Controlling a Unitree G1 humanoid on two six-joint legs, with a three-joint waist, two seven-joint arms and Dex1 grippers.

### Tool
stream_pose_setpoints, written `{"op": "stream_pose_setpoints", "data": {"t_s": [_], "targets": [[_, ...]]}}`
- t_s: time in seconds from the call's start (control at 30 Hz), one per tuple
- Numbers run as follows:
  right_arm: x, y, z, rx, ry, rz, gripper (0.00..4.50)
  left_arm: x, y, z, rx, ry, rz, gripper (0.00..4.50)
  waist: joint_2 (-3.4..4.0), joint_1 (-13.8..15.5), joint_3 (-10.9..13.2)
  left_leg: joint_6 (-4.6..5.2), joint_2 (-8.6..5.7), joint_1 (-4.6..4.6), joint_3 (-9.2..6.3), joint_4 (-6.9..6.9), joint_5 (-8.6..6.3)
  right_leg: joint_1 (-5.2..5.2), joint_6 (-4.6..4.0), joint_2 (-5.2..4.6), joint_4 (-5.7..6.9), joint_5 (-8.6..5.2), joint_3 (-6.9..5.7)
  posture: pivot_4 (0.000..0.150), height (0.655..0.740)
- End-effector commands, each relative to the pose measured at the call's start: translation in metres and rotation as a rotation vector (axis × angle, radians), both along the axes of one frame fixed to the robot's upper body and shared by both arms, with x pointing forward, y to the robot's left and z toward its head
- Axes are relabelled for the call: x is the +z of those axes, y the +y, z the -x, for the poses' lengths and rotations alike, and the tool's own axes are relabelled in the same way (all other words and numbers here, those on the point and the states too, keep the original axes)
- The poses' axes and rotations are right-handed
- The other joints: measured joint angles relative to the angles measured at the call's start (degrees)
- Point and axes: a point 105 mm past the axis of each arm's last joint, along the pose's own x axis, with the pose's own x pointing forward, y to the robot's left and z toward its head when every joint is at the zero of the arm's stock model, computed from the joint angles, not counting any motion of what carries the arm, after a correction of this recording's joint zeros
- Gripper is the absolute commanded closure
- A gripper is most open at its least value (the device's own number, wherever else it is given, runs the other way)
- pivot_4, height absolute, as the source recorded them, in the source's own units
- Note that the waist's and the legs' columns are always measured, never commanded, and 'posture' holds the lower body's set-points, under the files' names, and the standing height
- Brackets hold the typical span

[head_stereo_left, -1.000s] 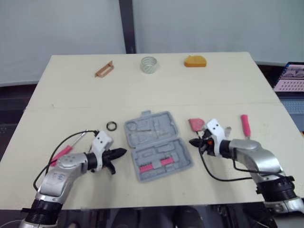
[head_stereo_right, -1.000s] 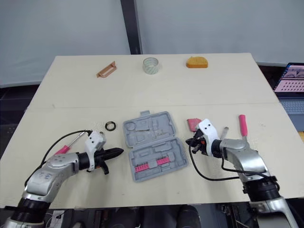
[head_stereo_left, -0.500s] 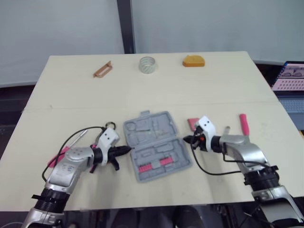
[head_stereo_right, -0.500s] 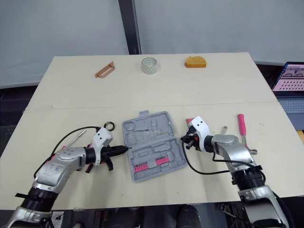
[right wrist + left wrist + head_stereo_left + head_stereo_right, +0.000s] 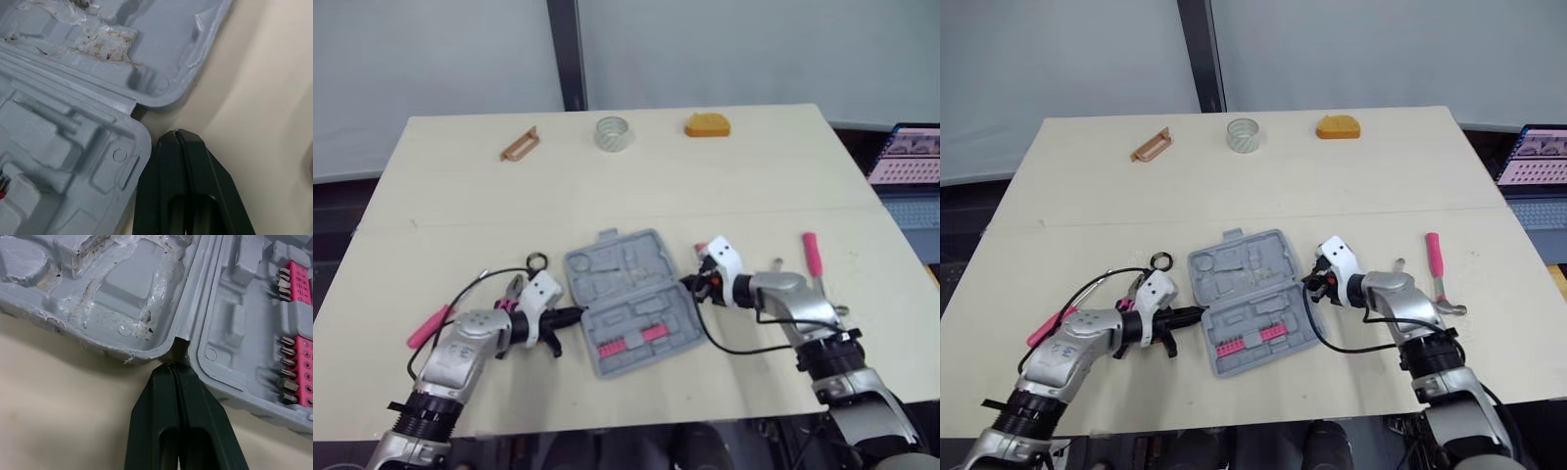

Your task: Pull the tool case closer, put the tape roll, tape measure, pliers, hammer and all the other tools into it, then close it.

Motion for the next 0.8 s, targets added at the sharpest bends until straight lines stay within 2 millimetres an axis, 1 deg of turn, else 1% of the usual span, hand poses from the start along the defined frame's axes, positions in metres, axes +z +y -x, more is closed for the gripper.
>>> {"op": "stream_pose_setpoints", "data": {"t_s": [0.03,0.23,0.43,0.6,0.7,0.8], "targets": [[0.008,0.006,-0.001,0.045,-0.029,-0.017,4.5,0.001,-0.001,-0.001,-0.012,-0.018,0.001,4.45,0.0,0.0,0.0,0.0,0.0,0.0,0.0,0.0,0.0,0.0,0.0,0.0,0.01,0.0,0.0,0.15,0.74],[0.008,0.012,0.003,0.079,-0.03,-0.025,4.5,-0.004,0.001,0.002,-0.012,-0.016,-0.006,4.45,0.0,-0.1,0.0,0.0,0.0,0.01,0.0,0.0,0.0,-0.01,0.0,0.0,0.01,0.0,0.0,0.15,0.74],[0.007,0.014,0.01,0.119,-0.024,-0.027,4.5,-0.005,-0.002,0.003,-0.019,-0.019,-0.002,4.45,0.0,-0.1,0.0,0.0,0.0,0.02,0.0,-0.01,0.0,-0.01,0.0,0.0,0.03,0.0,0.0,0.15,0.74],[0.005,0.009,0.021,0.144,-0.01,-0.01,4.5,-0.006,-0.006,0.005,-0.038,-0.013,0.0,4.45,0.0,0.0,0.0,0.0,0.0,0.02,0.0,0.0,0.0,-0.01,0.0,0.0,0.04,0.0,0.0,0.15,0.74],[0.003,0.004,0.032,0.16,0.006,0.005,4.5,-0.007,-0.01,0.011,-0.055,-0.002,0.007,4.45,0.0,0.0,0.0,0.0,0.0,0.02,0.0,0.0,0.0,-0.01,0.0,0.0,0.04,0.0,0.01,0.15,0.74],[0.002,0.002,0.038,0.163,0.013,0.012,4.5,-0.008,-0.013,0.016,-0.065,0.005,0.011,4.45,0.0,0.0,0.0,0.0,0.0,0.02,0.01,0.0,0.0,0.0,0.0,0.0,0.04,0.0,0.01,0.15,0.74]]}}
